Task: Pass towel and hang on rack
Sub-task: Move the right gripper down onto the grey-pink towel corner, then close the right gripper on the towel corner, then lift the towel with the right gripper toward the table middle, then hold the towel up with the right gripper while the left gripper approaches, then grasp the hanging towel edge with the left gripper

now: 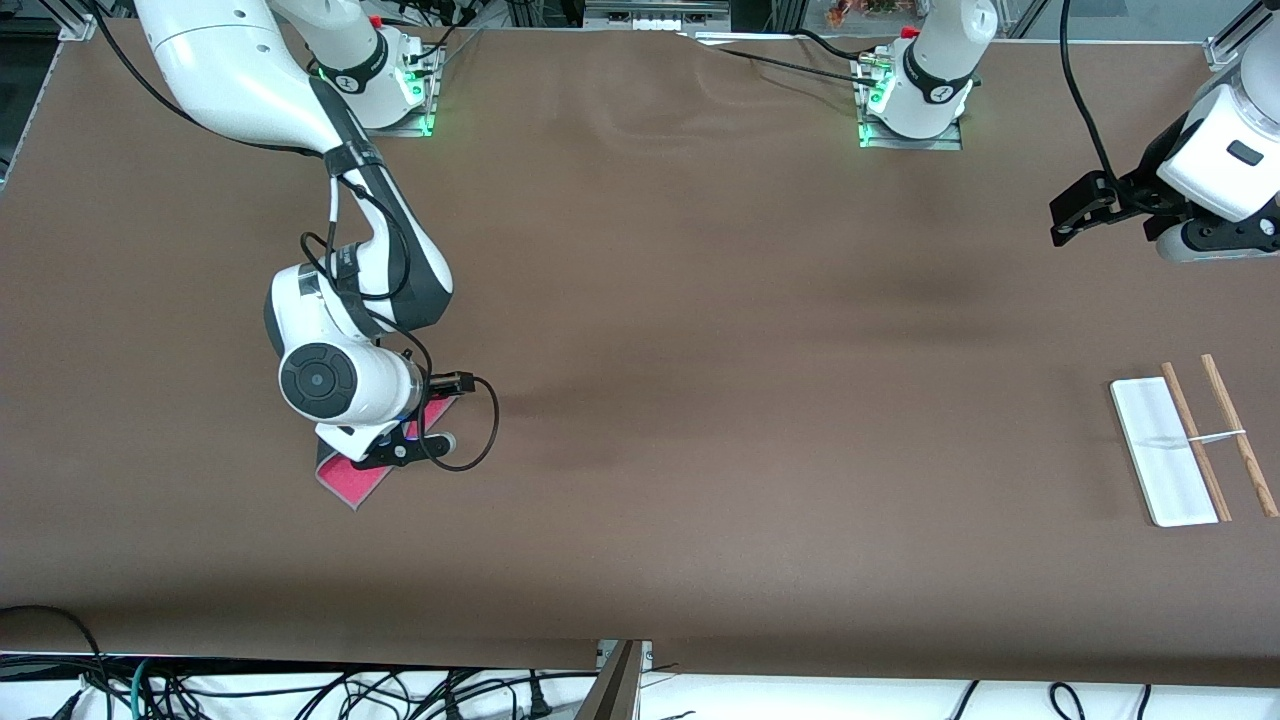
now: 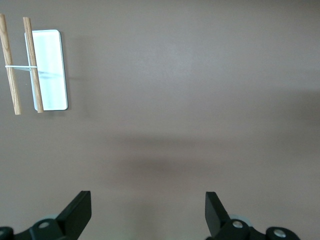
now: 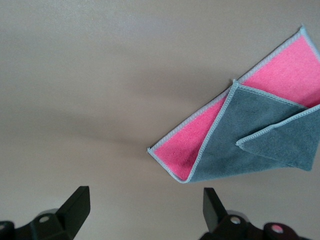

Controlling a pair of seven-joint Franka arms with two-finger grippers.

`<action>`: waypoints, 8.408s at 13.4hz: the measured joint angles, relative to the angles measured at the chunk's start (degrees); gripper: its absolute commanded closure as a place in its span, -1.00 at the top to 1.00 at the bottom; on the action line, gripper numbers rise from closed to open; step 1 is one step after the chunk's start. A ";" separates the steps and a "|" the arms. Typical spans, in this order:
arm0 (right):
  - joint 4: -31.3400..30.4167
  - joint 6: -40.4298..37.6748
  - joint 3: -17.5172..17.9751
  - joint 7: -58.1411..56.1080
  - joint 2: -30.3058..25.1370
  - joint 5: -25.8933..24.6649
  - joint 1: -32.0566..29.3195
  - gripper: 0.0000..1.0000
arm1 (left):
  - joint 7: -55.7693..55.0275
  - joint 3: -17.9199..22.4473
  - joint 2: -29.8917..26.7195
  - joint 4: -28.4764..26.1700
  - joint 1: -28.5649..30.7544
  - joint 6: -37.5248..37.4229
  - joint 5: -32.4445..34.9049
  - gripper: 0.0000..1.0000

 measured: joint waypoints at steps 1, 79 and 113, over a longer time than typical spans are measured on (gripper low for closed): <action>-0.74 0.99 -0.01 0.00 0.00 0.00 0.00 1.00 | 0.00 0.00 0.00 0.00 0.00 0.00 0.00 1.00; 11.14 29.17 16.15 10.98 -9.24 0.35 18.97 -1.00 | 39.45 -4.55 4.99 -25.04 7.19 34.00 -17.76 1.00; 11.30 29.47 16.10 10.93 -9.24 0.35 18.99 -1.00 | 118.74 -10.27 21.59 -27.15 -4.34 53.69 -72.46 -1.00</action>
